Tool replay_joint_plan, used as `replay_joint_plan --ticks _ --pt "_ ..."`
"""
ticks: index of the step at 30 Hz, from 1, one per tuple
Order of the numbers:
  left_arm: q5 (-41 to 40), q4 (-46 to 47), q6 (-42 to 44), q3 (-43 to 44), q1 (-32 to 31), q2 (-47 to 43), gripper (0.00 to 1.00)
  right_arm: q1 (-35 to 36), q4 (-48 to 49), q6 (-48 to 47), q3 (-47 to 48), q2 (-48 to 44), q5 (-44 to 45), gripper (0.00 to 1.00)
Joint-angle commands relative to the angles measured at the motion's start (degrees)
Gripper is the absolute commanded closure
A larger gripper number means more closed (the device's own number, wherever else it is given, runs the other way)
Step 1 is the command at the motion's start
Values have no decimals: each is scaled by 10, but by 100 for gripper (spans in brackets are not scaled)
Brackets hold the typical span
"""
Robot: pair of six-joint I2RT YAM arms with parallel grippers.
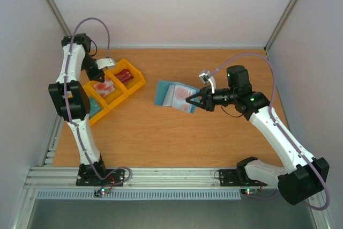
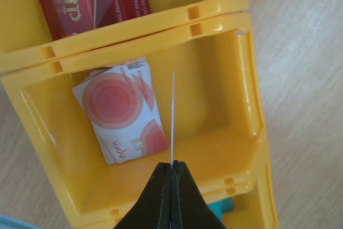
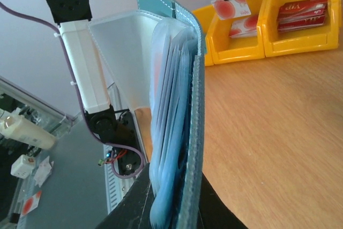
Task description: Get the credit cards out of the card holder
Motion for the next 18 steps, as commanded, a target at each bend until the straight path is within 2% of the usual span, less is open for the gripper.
replay_joint_plan --ticks 1,18 --pt "-6 17 -18 41 8 31 100 -2 1 -13 14 4 -13 99" --pt "-27 32 -28 55 15 107 100 -2 -16 -27 24 19 -24 99"
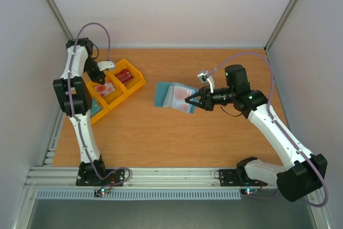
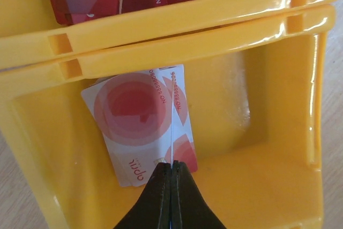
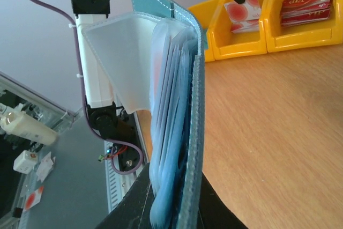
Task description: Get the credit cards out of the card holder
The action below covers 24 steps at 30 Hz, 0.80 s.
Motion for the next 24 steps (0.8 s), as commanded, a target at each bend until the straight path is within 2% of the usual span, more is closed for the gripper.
replay_joint_plan --ticks 1,16,17,20,21,24 --pt "-13 3 5 18 4 23 100 -2 -6 -12 18 0 -20 99" --pt "-47 74 -19 11 14 44 99 -2 -9 -17 24 3 -37 98" --pt "-52 85 -22 9 14 43 95 -2 -9 -17 24 3 -37 98" --pt "-57 124 -26 -11 14 26 68 -2 -16 -19 29 4 -37 98" --pt "-55 139 -26 -18 14 19 63 -2 -18 -20 29 5 -36 97" --pt "-46 172 -25 -28 14 2 53 -2 -17 -20 27 3 -36 97"
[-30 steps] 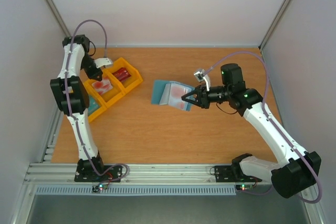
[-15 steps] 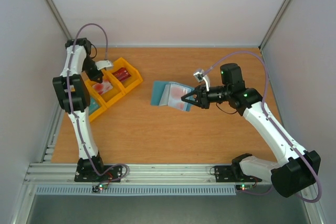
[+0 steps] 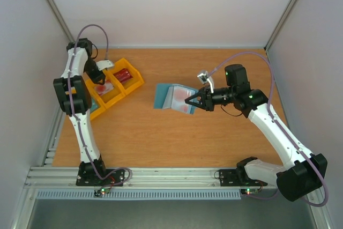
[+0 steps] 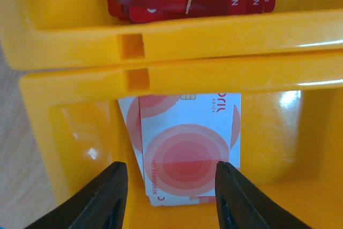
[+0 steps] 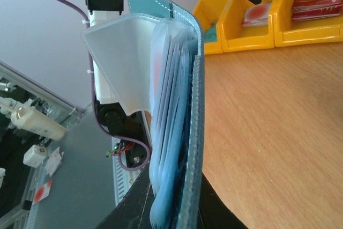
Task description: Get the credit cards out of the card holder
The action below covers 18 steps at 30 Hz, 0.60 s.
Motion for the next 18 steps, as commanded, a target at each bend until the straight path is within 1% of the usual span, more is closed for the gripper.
replay_joint_plan --ticks 1,5,8,14,15,18 --pt "-7 96 0 -14 5 -23 52 -2 1 -9 18 0 -18 98" --pt "6 114 -13 -12 6 -39 52 -1 3 -9 17 -3 -25 98" --pt "46 106 -23 -12 5 -58 52 -1 4 -8 18 -3 -27 98" --pt "212 76 -30 -28 5 -137 48 -1 7 3 24 -4 -23 98" --pt "258 72 -31 -34 5 -154 48 -1 7 5 25 -5 -21 98" --pt "361 74 -51 -59 6 -219 45 -1 8 13 27 -11 -16 99"
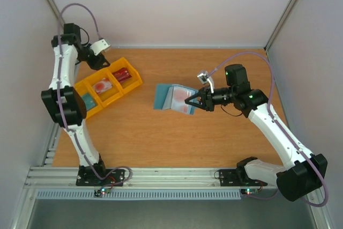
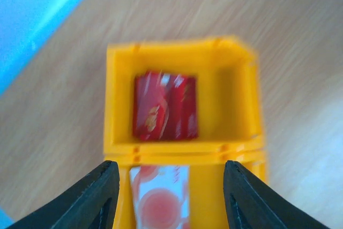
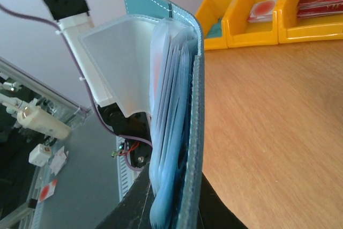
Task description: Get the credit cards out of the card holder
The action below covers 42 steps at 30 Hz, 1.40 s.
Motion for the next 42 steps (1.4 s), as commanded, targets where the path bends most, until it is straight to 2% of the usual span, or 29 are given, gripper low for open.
replay_joint_plan --ticks 1,5,7,10,13,14,15,17,20,24,28,31,33,35,37,38,39,42 --pt "215 -2 -34 -31 3 -104 44 0 9 16 26 -12 1 99" --pt "358 -23 -109 -66 -4 -194 35 9 -20 37 43 -19 89 99" --pt "341 2 -167 -130 -33 -267 34 17 -33 49 51 -21 131 99" --pt "280 76 -259 -271 -117 -396 33 34 -25 75 48 -26 152 99" --pt "291 201 -378 -429 -198 -512 25 69 -23 89 46 -27 167 99" --pt "292 250 -416 -471 -220 -545 21 82 -28 89 46 -28 176 99" --pt "282 313 -481 -507 -242 -574 5 96 -34 88 45 -30 191 99" --pt "230 384 -559 -572 -294 -618 1 121 -42 87 40 -38 209 99" --pt "163 420 -619 -625 -359 -651 1 155 -43 94 34 -48 207 99" --pt "156 466 -695 -685 -364 -661 1 191 -39 96 33 -49 190 99" --pt "226 532 -723 -722 -365 -661 1 209 -36 102 36 -41 197 99" --pt "265 551 -704 -736 -366 -669 1 209 -39 101 39 -31 201 99" --pt "260 536 -684 -740 -366 -673 12 210 -33 99 39 -29 187 99" --pt "272 525 -682 -737 -366 -672 42 210 -30 94 39 -31 179 99" --pt "307 552 -690 -747 -367 -676 79 210 -29 87 39 -31 170 96" --pt "317 573 -700 -755 -368 -681 91 210 -26 84 39 -32 163 94" --pt "320 590 -711 -764 -370 -687 99 210 -25 80 39 -32 157 92" --pt "320 644 -746 -788 -372 -701 100 209 -21 67 40 -38 163 84"
